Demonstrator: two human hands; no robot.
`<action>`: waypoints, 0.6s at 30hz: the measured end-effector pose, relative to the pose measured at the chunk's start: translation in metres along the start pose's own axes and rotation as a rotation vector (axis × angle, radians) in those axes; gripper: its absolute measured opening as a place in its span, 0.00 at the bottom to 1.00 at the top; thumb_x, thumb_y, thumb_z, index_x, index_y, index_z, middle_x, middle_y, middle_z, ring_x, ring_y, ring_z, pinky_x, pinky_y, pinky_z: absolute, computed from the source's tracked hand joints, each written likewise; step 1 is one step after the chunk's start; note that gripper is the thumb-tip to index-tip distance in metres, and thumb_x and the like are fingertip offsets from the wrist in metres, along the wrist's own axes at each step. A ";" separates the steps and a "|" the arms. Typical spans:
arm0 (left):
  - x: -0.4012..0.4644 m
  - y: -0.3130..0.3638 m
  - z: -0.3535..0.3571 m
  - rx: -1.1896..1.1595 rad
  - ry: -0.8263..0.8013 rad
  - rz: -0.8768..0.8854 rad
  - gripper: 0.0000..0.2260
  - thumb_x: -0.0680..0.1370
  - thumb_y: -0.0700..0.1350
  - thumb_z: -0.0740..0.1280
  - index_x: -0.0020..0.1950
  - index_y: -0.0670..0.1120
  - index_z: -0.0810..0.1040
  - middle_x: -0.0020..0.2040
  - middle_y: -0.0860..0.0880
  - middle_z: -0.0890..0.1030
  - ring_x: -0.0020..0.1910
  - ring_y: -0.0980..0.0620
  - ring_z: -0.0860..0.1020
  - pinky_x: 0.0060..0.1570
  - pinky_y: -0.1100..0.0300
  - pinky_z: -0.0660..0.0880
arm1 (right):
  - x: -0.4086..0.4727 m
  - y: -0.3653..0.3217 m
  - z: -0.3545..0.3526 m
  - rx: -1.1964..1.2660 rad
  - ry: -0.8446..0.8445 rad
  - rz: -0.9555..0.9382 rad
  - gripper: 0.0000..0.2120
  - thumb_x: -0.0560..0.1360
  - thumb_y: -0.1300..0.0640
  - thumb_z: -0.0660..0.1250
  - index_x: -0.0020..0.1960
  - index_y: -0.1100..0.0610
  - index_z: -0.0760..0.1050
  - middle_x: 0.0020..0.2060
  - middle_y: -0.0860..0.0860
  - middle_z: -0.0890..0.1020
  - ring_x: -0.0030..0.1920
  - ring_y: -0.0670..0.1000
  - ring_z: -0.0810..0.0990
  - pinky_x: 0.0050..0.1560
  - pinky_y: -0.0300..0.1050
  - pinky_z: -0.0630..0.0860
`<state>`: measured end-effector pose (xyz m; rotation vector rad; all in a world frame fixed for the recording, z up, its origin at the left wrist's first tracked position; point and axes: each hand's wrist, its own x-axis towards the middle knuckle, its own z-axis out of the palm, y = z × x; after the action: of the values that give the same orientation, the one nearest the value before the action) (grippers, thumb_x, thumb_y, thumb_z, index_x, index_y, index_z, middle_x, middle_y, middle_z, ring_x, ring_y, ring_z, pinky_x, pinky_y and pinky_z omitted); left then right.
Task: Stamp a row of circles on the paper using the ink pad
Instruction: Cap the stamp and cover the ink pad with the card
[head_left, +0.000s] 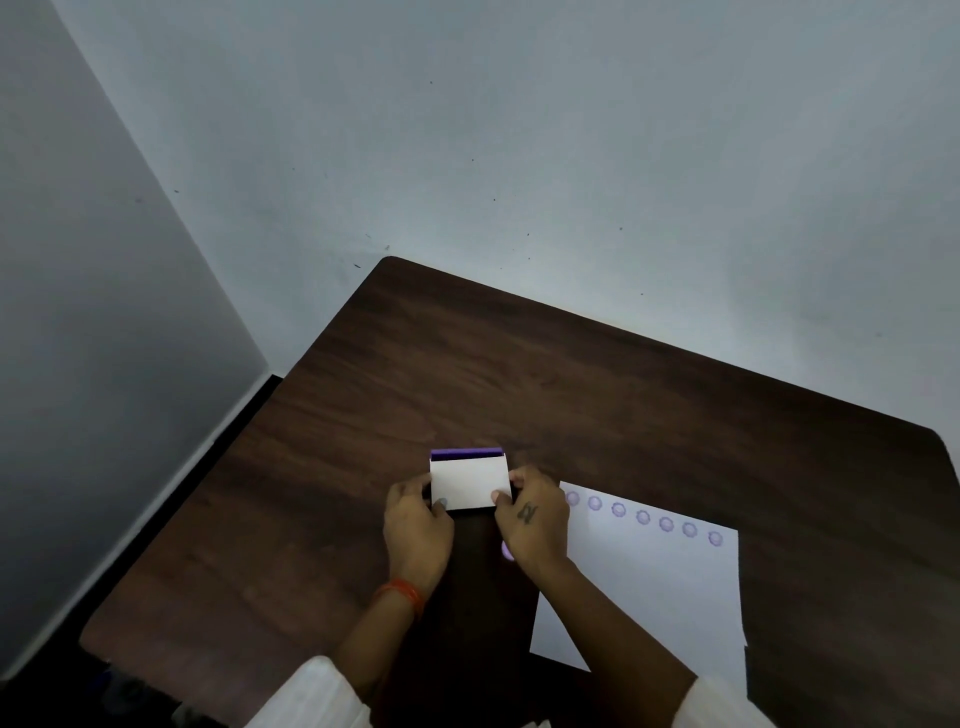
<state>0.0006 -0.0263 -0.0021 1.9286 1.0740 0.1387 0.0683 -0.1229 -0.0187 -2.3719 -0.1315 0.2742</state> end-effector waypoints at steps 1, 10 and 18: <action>0.000 0.000 0.000 -0.004 0.002 0.003 0.16 0.74 0.34 0.64 0.62 0.41 0.74 0.63 0.41 0.73 0.58 0.44 0.75 0.61 0.51 0.72 | 0.000 0.000 0.000 -0.001 0.002 0.001 0.08 0.71 0.59 0.70 0.49 0.59 0.77 0.50 0.57 0.83 0.49 0.54 0.80 0.47 0.41 0.75; 0.009 -0.003 -0.002 -0.013 -0.005 -0.019 0.13 0.75 0.36 0.65 0.60 0.42 0.75 0.61 0.41 0.76 0.60 0.44 0.75 0.60 0.51 0.73 | 0.004 -0.001 -0.001 -0.007 -0.035 0.034 0.10 0.71 0.60 0.69 0.52 0.61 0.77 0.50 0.57 0.83 0.49 0.55 0.81 0.51 0.42 0.77; 0.017 -0.007 -0.006 -0.005 0.008 -0.003 0.12 0.75 0.38 0.66 0.58 0.40 0.77 0.57 0.41 0.80 0.57 0.44 0.77 0.60 0.51 0.73 | 0.005 -0.003 -0.004 -0.019 -0.058 0.045 0.10 0.72 0.59 0.69 0.52 0.62 0.77 0.51 0.57 0.83 0.50 0.54 0.81 0.51 0.42 0.77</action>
<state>0.0041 -0.0079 -0.0086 1.9234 1.0805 0.1479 0.0736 -0.1226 -0.0152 -2.3888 -0.1090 0.3654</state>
